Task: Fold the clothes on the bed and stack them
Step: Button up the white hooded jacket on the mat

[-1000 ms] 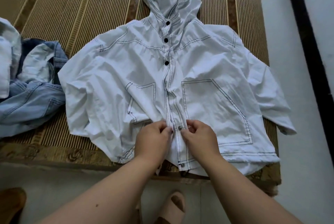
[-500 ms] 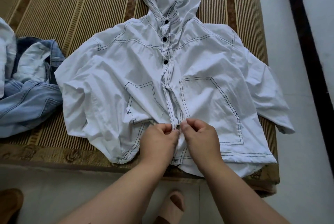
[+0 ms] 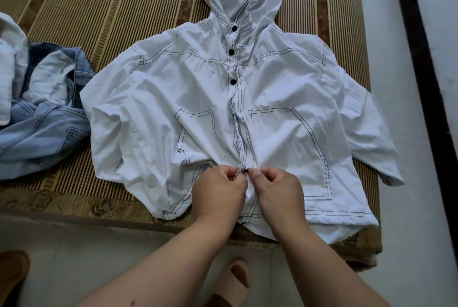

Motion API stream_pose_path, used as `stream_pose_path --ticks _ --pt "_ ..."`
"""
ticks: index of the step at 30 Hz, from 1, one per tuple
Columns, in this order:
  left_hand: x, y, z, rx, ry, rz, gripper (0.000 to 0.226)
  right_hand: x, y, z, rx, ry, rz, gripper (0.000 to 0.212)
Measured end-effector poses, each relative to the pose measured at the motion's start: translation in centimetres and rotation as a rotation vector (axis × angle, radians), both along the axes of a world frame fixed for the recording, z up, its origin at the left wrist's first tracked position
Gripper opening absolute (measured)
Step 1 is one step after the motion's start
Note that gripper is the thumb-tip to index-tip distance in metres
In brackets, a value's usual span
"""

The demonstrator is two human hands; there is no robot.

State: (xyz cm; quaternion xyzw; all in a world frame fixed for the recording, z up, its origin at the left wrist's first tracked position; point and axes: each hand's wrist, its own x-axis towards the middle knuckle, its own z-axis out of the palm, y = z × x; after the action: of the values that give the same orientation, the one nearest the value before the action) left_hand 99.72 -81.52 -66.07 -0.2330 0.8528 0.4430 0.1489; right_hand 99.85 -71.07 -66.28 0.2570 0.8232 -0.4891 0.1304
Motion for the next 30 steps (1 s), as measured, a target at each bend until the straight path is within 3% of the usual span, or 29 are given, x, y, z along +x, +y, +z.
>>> stream_pose_path --ticks 5,12,18,24,27,30 --pt "-0.3 0.0 0.0 0.008 0.008 -0.059 0.017 -0.1 -0.6 0.3 0.026 0.014 0.065 0.019" --pt "-0.4 -0.6 -0.1 0.025 0.079 -0.199 0.015 0.0 -0.4 0.0 -0.170 -0.076 0.011 0.017" --pt "-0.7 -0.4 -0.1 -0.043 0.109 -0.275 0.017 -0.1 -0.8 -1.0 -0.218 -0.115 -0.101 0.018" --pt "-1.3 -0.4 -0.3 -0.180 0.101 -0.420 0.019 -0.5 -0.4 -0.8 -0.218 -0.110 -0.071 0.018" --pt "-1.5 -0.4 -0.1 -0.115 0.089 -0.411 0.016 -1.0 0.7 -0.5 -0.247 -0.103 -0.072 0.015" --pt "-0.9 -1.3 -0.4 -0.063 -0.040 -0.356 0.039 -1.0 1.9 -0.3 -0.255 -0.075 -0.109 0.015"
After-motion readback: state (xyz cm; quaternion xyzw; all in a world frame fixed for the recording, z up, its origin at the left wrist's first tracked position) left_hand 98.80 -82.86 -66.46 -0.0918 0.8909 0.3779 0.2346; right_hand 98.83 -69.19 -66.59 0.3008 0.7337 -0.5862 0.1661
